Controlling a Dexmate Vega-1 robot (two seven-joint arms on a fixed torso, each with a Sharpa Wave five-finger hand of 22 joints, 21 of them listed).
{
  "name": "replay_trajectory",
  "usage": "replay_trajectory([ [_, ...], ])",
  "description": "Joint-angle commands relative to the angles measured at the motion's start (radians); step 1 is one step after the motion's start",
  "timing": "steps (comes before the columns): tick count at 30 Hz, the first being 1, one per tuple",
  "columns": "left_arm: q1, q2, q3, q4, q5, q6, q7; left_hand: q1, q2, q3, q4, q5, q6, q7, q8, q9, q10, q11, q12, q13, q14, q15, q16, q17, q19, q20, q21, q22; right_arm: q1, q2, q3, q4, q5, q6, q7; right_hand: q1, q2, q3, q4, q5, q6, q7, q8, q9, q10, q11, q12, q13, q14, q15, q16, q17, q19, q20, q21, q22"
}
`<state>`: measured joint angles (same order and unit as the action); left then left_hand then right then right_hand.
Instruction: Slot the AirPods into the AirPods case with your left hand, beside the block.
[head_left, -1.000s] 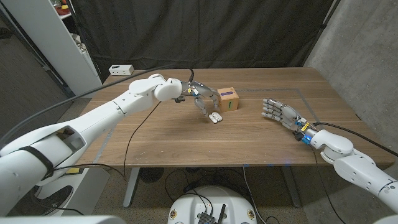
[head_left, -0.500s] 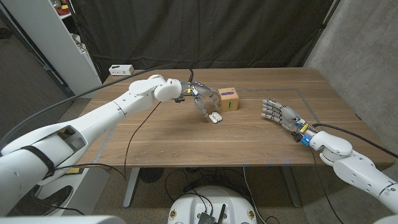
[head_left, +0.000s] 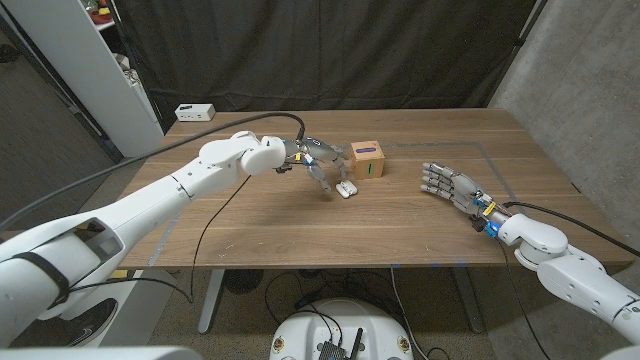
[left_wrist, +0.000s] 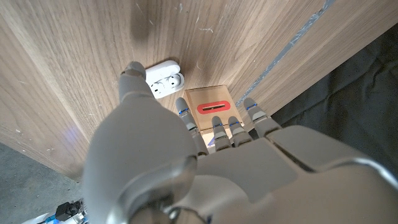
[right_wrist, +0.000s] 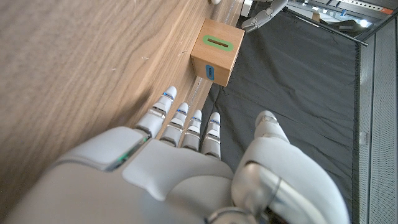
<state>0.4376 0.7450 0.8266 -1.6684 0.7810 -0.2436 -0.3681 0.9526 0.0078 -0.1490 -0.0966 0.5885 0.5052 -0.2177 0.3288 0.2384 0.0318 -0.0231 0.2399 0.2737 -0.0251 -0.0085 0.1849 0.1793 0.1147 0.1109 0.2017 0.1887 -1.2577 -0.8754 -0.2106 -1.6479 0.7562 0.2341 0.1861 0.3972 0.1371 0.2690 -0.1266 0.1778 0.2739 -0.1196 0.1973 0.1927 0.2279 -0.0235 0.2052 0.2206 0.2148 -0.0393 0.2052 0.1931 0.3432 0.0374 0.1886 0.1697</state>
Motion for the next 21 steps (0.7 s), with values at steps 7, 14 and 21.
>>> replay_trajectory([
  [7,0.042,-0.005,-0.006,-0.011,0.016,0.027,0.025,0.008,0.019,-0.013,0.0,0.001,0.046,0.0,0.012,0.007,-0.015,-0.001,-0.003,-0.002,-0.015,0.001,-0.003,0.003,-0.008,0.009,0.002,0.002,-0.028,-0.015,0.01,-0.03,0.002,-0.009,-0.01,-0.003,0.005,0.006,0.001,0.0,0.0,0.001,0.001,0.005,0.005,-0.002,0.004,0.003,0.004,-0.061,0.004,0.004,-0.001,0.005,0.005,0.003],
  [14,0.054,-0.018,-0.001,0.005,0.026,0.03,0.074,0.015,0.024,-0.014,-0.001,0.0,0.034,0.004,0.005,0.009,-0.02,-0.002,-0.005,-0.003,-0.019,0.0,-0.003,0.002,-0.009,0.009,0.003,0.002,-0.042,-0.018,0.016,-0.038,0.002,-0.008,-0.016,-0.004,0.005,0.007,0.001,0.0,-0.001,0.0,0.001,0.005,0.004,-0.003,0.004,0.003,0.004,-0.062,0.004,0.004,-0.001,0.006,0.005,0.003],
  [21,0.048,-0.034,0.01,0.022,0.028,0.038,0.078,0.023,0.029,-0.016,-0.002,-0.001,0.014,0.003,-0.006,0.01,-0.026,0.0,-0.006,-0.004,-0.025,0.001,-0.004,0.002,-0.011,0.01,0.003,0.002,-0.043,-0.017,0.018,-0.036,0.004,-0.007,-0.014,-0.003,0.005,0.008,0.0,0.0,-0.001,-0.001,0.0,0.005,0.005,-0.003,0.004,0.003,0.003,-0.061,0.004,0.004,-0.002,0.006,0.005,0.003],
])
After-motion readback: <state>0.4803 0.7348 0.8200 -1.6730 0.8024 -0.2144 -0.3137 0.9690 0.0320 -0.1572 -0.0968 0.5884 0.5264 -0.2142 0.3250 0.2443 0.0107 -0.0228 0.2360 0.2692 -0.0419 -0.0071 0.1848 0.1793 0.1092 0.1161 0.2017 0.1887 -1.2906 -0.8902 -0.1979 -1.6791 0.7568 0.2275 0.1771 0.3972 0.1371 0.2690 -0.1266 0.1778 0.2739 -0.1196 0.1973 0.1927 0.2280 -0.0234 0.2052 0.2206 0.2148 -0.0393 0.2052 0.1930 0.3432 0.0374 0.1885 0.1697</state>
